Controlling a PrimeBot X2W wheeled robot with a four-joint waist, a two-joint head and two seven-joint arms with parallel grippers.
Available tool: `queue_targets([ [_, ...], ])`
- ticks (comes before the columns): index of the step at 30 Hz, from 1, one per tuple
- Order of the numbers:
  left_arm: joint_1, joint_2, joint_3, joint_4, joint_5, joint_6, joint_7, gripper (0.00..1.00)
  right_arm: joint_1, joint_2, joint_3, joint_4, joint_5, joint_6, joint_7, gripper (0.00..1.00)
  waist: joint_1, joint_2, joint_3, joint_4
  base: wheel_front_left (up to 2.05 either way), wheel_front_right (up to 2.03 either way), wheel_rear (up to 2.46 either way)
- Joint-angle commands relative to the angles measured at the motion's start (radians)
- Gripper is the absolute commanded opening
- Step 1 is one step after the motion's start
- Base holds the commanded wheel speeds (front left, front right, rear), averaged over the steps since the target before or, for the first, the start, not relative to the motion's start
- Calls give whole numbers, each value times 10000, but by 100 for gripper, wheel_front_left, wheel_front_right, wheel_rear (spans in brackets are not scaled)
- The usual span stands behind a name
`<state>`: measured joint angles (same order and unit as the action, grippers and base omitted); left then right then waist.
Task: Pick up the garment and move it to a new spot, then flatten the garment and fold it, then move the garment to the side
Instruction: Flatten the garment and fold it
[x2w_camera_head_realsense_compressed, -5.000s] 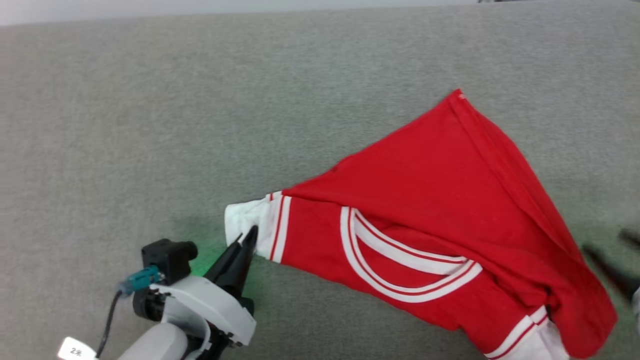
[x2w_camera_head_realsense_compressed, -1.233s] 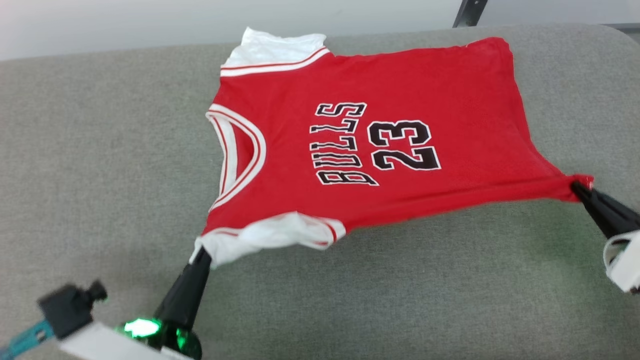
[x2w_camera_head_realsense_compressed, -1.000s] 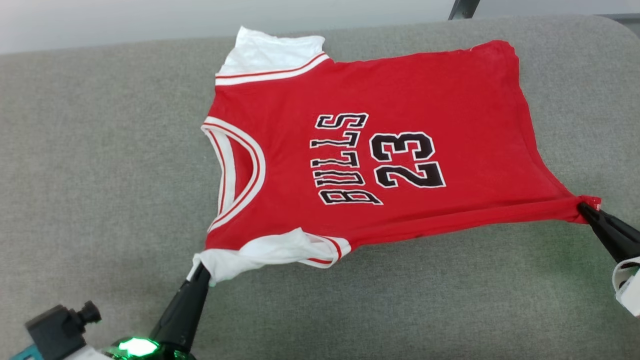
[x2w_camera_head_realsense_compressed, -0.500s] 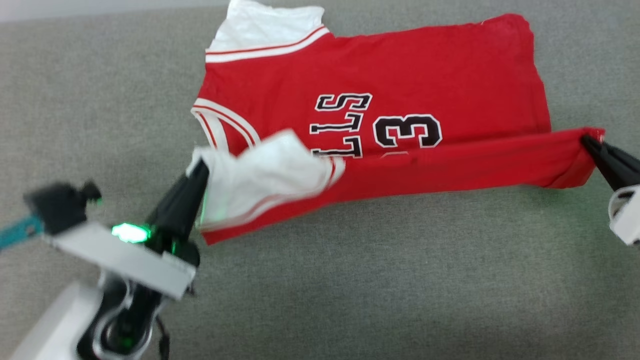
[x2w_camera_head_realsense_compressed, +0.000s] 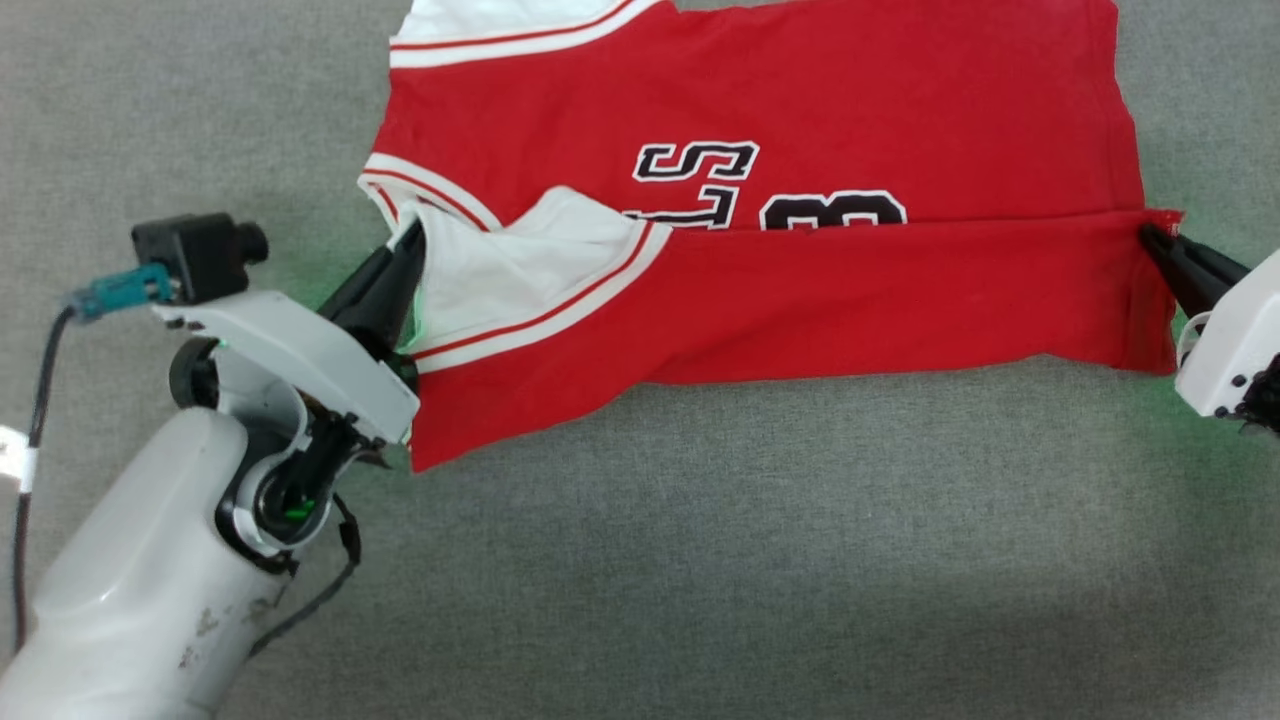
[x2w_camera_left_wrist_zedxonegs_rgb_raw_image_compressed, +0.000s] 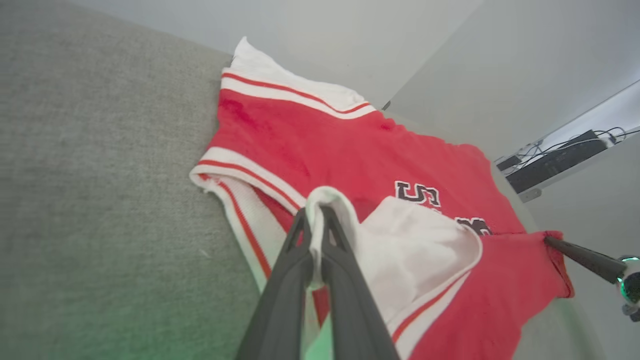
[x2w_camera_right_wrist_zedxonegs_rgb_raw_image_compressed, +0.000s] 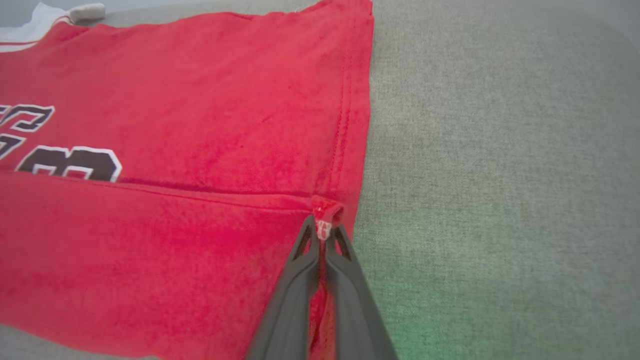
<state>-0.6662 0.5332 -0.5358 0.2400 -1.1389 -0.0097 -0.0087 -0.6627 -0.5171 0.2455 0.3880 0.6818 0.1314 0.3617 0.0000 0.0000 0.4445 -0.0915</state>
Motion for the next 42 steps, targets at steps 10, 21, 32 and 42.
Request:
queue_targets([
  [10,-640,-236,-554,1869,709,-450,-174,100,-637,402,503,1542,-138,-15,-1255,100,0,0,-482,147,0,0,0],
  [21,-765,702,-1040,1404,1665,-87,280,100,56,129,343,1269,-106,-15,-2774,100,0,0,-1555,355,0,0,0],
  [32,-249,2334,-2618,-1681,740,923,6120,100,1326,269,-101,-421,-298,-15,-2768,100,0,0,-1908,211,0,0,0],
  [42,-234,2378,-2344,-2440,113,2175,7022,100,1492,518,-582,-1375,-548,-15,-2312,100,0,0,-1256,-288,0,0,0],
])
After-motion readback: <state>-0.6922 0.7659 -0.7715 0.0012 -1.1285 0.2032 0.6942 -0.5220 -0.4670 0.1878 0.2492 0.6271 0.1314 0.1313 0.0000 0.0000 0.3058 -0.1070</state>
